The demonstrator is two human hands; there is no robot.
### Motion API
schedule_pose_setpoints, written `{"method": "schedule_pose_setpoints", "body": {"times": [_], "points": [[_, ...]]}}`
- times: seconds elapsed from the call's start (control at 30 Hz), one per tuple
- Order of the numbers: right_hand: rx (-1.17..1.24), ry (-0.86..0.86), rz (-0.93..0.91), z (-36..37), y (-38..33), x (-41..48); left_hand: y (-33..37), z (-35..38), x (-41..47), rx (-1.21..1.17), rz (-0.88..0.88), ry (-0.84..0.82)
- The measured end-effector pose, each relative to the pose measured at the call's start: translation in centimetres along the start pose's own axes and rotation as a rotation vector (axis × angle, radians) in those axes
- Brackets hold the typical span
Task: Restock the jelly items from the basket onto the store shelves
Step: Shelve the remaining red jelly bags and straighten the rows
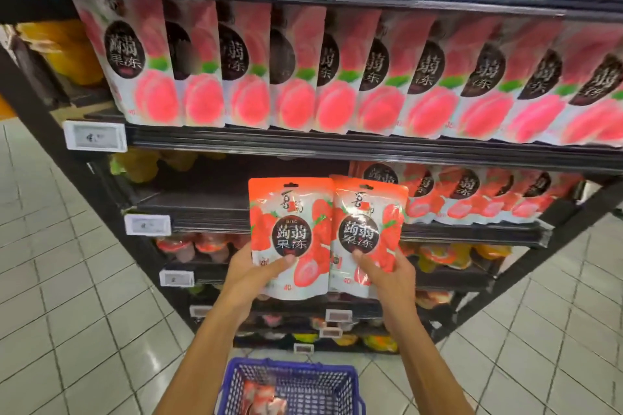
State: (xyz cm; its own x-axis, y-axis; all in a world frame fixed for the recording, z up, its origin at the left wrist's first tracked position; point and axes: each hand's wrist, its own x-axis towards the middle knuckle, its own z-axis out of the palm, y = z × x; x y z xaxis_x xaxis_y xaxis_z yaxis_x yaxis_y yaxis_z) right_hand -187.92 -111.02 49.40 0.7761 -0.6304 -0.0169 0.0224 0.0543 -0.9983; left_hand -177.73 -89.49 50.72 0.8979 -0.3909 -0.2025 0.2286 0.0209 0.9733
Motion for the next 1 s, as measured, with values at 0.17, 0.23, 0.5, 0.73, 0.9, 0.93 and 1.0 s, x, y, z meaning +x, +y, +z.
{"method": "schedule_pose_setpoints", "body": {"times": [0.17, 0.23, 0.5, 0.73, 0.9, 0.93, 1.0], "points": [[-0.018, 0.027, -0.077, 1.3, -1.6, 2.6, 0.6, 0.2, 0.9, 0.037, -0.024, 0.021], [-0.040, 0.046, -0.100, 2.0, -2.5, 3.8, 1.0, -0.2, 1.5, 0.055, -0.031, 0.020], [-0.008, 0.199, -0.136, 5.6, -3.1, 7.1, 2.5, -1.7, 2.8, 0.066, -0.005, 0.005], [-0.134, 0.241, -0.169, 7.8, -1.2, 8.2, 3.2, -3.4, 3.3, 0.068, 0.000, -0.001], [-0.308, 0.193, -0.216, 6.7, -0.8, 7.7, 3.6, -4.3, 3.7, 0.068, 0.019, -0.013], [-0.317, 0.192, -0.232, 6.5, -0.7, 7.4, 3.6, -4.4, 3.7, 0.070, 0.020, -0.014], [-0.348, 0.213, -0.247, 6.4, -0.5, 6.7, 3.6, -4.5, 3.8, 0.075, 0.017, -0.018]]}}
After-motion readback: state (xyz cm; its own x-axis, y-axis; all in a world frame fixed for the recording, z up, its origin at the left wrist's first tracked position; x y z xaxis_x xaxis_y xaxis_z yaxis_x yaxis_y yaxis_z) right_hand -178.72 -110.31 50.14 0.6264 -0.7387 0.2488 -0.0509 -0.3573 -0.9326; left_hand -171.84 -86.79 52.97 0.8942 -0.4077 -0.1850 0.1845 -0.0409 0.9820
